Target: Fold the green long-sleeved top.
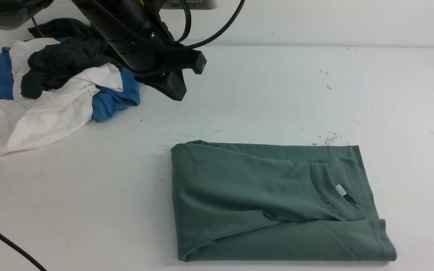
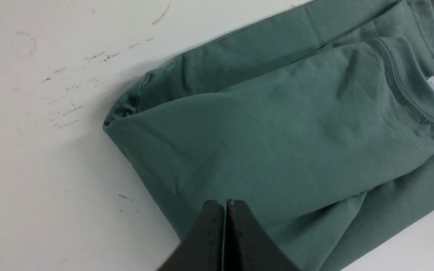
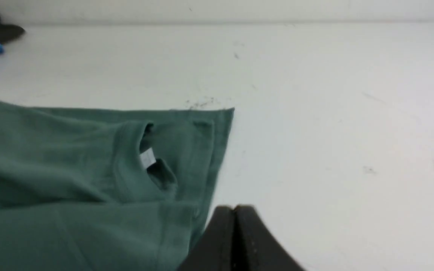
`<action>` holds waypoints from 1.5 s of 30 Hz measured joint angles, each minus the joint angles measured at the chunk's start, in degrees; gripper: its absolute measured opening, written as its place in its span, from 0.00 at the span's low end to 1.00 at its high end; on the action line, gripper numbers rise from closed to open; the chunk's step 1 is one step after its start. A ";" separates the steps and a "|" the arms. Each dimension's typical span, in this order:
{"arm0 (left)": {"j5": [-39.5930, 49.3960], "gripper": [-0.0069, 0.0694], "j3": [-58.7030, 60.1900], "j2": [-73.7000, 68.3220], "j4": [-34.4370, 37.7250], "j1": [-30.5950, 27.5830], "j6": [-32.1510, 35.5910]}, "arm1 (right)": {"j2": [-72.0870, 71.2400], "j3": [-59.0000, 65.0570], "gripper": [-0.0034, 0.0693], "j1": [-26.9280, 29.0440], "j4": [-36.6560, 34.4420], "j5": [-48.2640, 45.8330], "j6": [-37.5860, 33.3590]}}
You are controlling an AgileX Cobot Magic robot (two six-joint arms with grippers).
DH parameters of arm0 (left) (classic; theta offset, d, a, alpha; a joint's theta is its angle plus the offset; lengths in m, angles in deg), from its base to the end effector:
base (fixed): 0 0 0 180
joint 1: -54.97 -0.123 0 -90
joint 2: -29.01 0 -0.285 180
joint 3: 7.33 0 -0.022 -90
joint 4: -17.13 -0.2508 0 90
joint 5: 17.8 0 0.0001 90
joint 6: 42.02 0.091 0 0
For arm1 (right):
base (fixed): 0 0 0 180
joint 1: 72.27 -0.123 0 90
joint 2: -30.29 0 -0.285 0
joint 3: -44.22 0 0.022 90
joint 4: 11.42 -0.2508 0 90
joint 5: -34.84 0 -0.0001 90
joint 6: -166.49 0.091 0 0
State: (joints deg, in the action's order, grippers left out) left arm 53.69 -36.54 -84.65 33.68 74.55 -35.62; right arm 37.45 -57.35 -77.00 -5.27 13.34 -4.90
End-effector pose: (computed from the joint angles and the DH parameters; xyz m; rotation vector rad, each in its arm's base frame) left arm 0.3672 -0.1567 0.3506 0.5674 2.6630 -0.4662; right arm 0.0526 0.0008 0.1731 -0.0029 1.8672 0.0552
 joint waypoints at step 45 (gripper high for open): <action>-42.62 0.09 82.34 89.30 -9.03 0.00 -7.58 | 0.00 -0.01 0.03 1.22 -0.22 0.00 -0.18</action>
State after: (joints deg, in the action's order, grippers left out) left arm 11.07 45.79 4.65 24.65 74.55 -43.20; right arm 37.45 -57.36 -75.78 -5.50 13.34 -5.08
